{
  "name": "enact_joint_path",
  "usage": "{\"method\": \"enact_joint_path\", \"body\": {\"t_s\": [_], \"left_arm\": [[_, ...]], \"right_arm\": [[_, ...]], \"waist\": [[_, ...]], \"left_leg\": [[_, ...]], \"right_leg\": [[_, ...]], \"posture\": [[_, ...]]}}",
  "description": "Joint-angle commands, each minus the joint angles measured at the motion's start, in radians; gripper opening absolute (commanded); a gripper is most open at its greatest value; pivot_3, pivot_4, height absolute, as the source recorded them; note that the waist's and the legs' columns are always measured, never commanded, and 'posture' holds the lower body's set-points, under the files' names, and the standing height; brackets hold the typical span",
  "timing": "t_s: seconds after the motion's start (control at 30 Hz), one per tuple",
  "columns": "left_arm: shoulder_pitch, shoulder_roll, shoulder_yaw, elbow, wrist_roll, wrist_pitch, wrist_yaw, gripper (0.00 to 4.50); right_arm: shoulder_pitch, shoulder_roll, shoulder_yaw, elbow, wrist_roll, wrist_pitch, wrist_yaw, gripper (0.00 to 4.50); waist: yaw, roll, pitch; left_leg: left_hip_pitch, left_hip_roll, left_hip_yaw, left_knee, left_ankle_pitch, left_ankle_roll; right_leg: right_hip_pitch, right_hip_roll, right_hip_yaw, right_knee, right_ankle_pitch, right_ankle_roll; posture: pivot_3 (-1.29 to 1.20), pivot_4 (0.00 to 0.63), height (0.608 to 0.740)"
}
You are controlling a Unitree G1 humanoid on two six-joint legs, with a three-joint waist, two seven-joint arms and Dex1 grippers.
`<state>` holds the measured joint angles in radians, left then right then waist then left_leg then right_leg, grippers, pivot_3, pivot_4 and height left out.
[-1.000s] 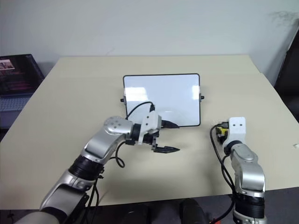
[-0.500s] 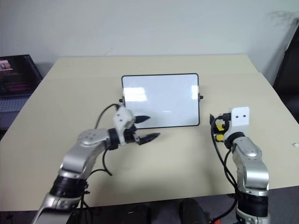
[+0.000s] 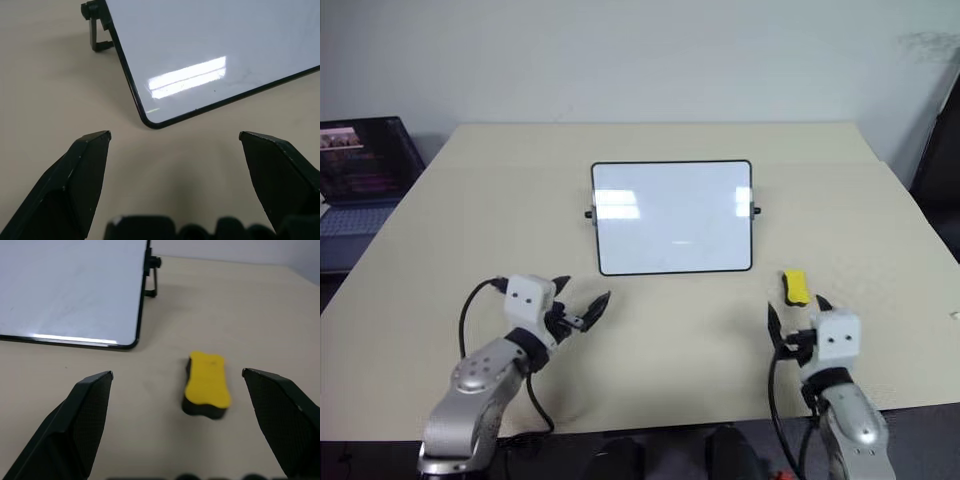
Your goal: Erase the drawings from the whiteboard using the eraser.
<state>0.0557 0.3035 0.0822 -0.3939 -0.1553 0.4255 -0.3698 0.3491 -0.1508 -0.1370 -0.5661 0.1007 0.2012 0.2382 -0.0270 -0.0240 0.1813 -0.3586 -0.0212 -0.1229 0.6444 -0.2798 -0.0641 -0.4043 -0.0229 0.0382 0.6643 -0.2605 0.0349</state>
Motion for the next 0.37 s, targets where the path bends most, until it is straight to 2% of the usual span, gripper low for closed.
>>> {"method": "enact_joint_path", "body": {"t_s": [0.03, 0.2, 0.37], "left_arm": [[0.020, -0.025, 0.013, -0.024, 0.030, -0.051, 0.065, 4.50], [0.089, -0.054, 0.034, -0.036, 0.043, -0.060, 0.129, 4.50], [0.098, -0.066, 0.053, -0.028, 0.045, -0.070, 0.166, 4.50]], "right_arm": [[0.014, -0.004, -0.004, -0.012, 0.025, -0.062, 0.016, 4.48], [0.038, -0.012, 0.000, 0.035, 0.042, -0.073, 0.039, 4.48], [0.010, -0.027, 0.010, 0.064, 0.046, -0.060, 0.049, 4.48]], "waist": [[-0.003, 0.000, 0.000], [-0.003, 0.000, -0.001], [0.000, 0.000, -0.001]], "left_leg": [[0.000, 0.000, 0.000, 0.000, 0.000, 0.000], [0.001, 0.000, 0.001, -0.001, 0.000, 0.000], [-0.001, 0.000, 0.000, 0.000, 0.000, 0.000]], "right_leg": [[0.000, 0.001, 0.000, 0.000, 0.000, 0.000], [0.000, 0.001, 0.001, 0.000, 0.001, -0.001], [0.000, 0.001, 0.000, -0.001, 0.001, 0.000]], "posture": [[0.00, 0.150, 0.740], [0.00, 0.150, 0.740], [0.00, 0.150, 0.740]]}}
